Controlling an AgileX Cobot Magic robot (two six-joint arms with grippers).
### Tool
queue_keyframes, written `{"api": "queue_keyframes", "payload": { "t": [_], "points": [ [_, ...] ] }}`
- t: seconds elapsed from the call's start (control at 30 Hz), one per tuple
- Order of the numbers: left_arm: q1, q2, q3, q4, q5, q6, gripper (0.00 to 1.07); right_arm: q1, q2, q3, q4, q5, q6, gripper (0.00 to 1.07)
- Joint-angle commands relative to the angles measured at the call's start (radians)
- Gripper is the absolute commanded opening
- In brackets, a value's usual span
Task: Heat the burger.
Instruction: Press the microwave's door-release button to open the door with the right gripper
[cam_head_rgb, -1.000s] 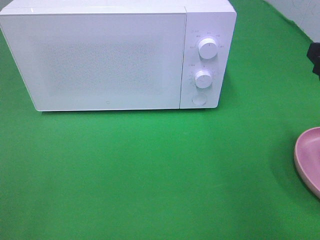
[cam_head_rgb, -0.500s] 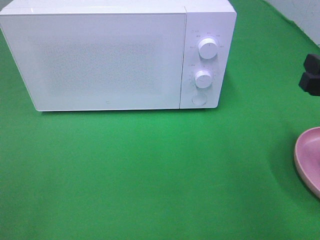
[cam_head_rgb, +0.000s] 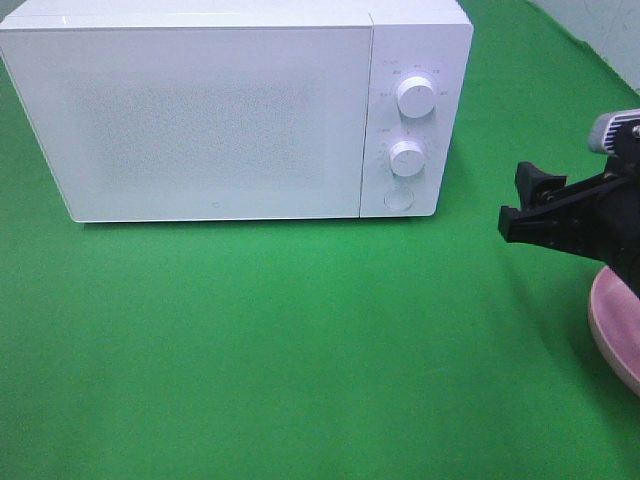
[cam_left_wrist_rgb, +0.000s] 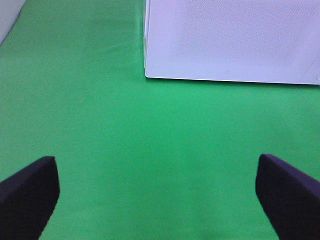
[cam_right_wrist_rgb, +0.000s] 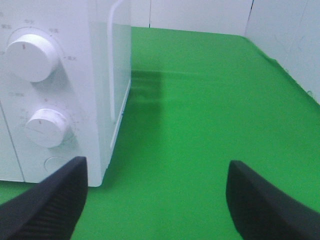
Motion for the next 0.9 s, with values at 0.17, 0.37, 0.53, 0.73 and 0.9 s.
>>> {"api": "queue_keyframes", "payload": {
  "t": [0.17,0.37,0.53,0.73,0.9],
  "points": [
    [0.0,-0.022,0.0,0.001,-0.005,-0.002,1.0,0.162,0.071,-0.008,0.174,-0.134,-0.011,0.74],
    [0.0,-0.022,0.0,0.001,-0.005,-0.002,1.0,0.248,0.132,-0.047,0.253,-0.149,-0.041,0.74],
    [0.0,-0.022,0.0,0.001,-0.005,-0.002,1.0,0.312,0.197,-0.107,0.311,-0.157,-0.06,0.74],
    [0.0,-0.022,0.0,0.001,-0.005,-0.002,1.0,0.353,0.256,-0.166,0.363,-0.153,-0.06,0.74],
    [0.0,-0.022,0.0,0.001,-0.005,-0.002,1.0,0.361,0.265,-0.198,0.366,-0.133,-0.059,0.74]
  ]
}}
